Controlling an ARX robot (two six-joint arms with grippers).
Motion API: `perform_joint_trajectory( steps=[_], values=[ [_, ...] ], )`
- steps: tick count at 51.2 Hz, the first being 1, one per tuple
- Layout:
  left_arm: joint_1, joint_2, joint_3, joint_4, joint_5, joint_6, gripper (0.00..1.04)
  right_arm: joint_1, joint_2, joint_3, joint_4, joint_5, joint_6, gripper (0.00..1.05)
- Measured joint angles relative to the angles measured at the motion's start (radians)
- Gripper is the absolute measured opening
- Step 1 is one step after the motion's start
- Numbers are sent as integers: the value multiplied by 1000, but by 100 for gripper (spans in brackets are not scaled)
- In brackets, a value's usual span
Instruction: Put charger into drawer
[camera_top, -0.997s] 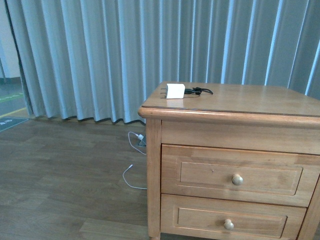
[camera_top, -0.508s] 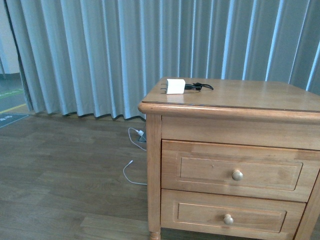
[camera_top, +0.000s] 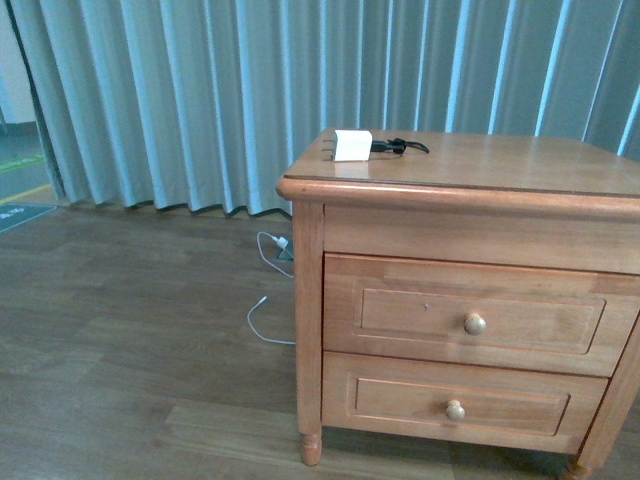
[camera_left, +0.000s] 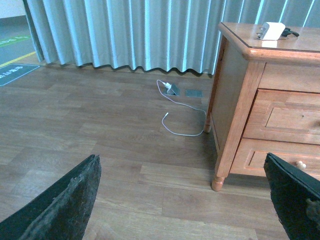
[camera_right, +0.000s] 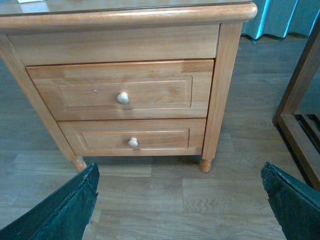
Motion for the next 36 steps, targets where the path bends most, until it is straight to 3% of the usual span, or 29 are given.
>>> perform_joint_trajectory(
  steps=[13, 36],
  values=[
    [0, 0, 0, 0, 0, 0, 99, 73, 596, 174, 378, 26, -9, 97],
    [0, 0, 0, 0, 0, 0, 99, 136, 1227, 532, 603, 90, -38, 97]
  ],
)
